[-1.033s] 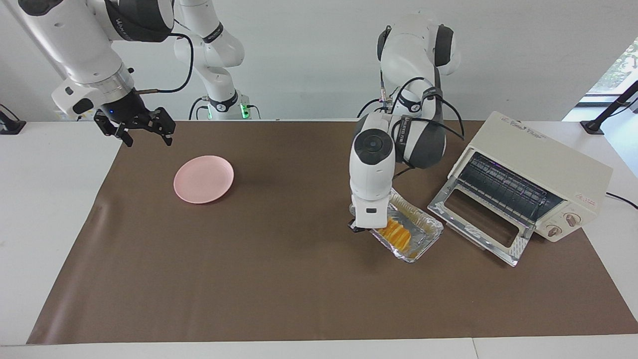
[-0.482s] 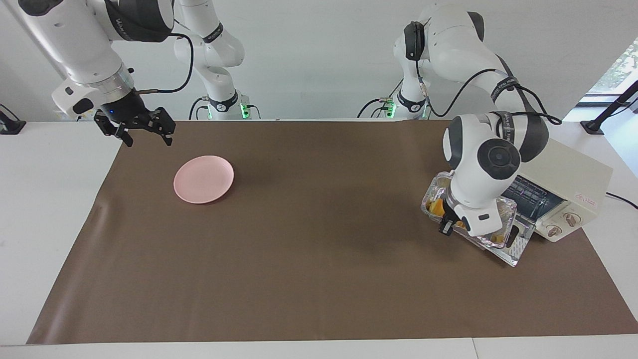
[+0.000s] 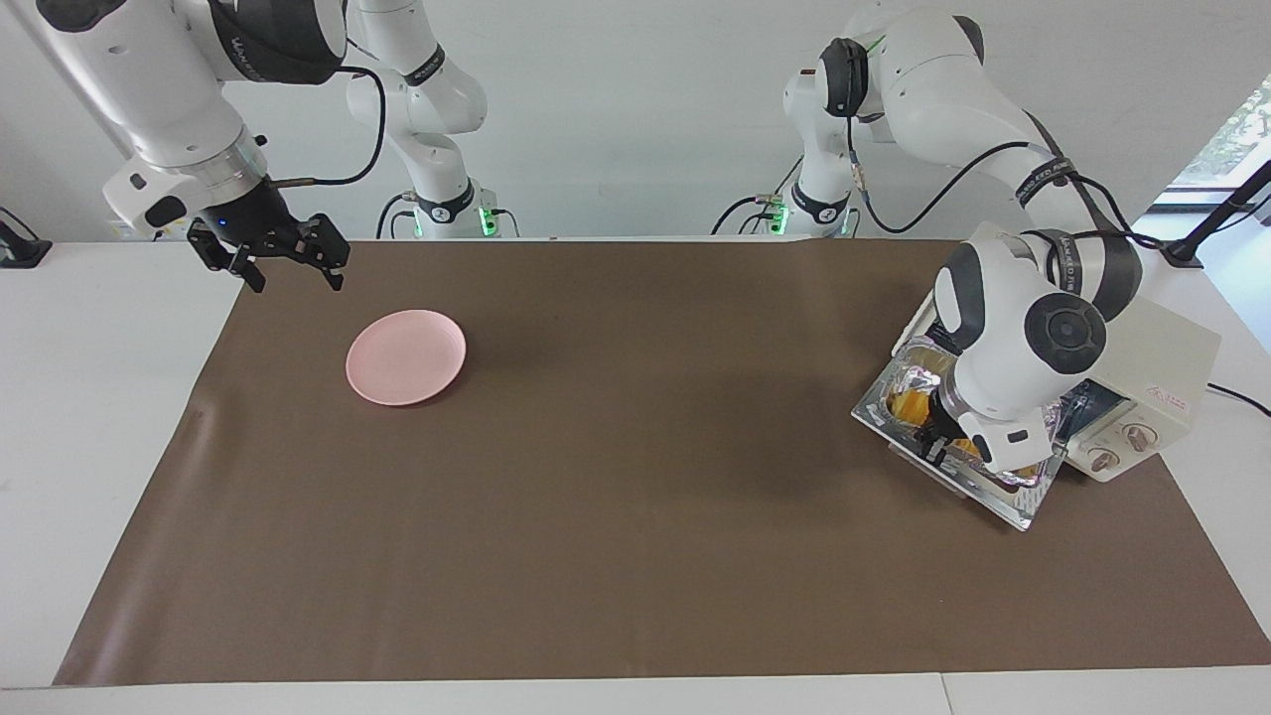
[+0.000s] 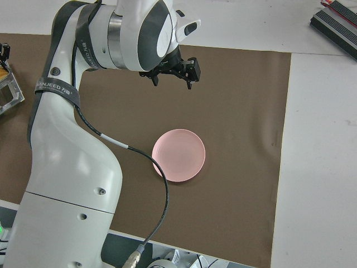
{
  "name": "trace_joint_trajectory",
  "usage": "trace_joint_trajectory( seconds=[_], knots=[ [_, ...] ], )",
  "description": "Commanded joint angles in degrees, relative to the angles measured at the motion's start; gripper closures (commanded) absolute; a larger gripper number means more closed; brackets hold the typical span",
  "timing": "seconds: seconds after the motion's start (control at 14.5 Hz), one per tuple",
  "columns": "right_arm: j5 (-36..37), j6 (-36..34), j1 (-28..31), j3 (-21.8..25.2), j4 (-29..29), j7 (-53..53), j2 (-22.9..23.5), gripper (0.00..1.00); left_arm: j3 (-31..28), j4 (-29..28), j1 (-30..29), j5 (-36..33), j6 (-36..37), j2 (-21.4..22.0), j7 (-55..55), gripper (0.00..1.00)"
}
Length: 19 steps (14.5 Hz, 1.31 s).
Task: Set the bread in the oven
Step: 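Carry the tray with the left gripper into the open oven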
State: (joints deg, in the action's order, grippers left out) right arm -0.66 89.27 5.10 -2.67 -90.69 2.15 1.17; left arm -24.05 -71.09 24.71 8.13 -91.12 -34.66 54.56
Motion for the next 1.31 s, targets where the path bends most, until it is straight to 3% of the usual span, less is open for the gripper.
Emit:
trace_joint_trajectory(
  seconds=[0.0,0.62,0.96,1.24],
  knots=[
    [0.8,-0.4,0.9,-0.7,-1.5,1.2,-1.5,0.00,0.2,-3.5,-1.7,0.7,0.0,2.8,-2.4,1.00],
    [0.8,-0.4,0.9,-0.7,-1.5,1.2,-1.5,0.00,-1.1,-9.0,-3.2,-3.7,-0.1,5.6,-11.1,1.00],
    [0.8,-0.4,0.9,-0.7,-1.5,1.2,-1.5,0.00,-1.6,-16.3,-4.5,-3.7,-4.3,10.8,-14.6,1.00],
    [0.8,-0.4,0.8,-0.7,-1.6,1.2,-1.5,0.00,-1.5,-22.0,-3.9,-8.0,-9.0,13.9,-14.7,1.00]
  ],
)
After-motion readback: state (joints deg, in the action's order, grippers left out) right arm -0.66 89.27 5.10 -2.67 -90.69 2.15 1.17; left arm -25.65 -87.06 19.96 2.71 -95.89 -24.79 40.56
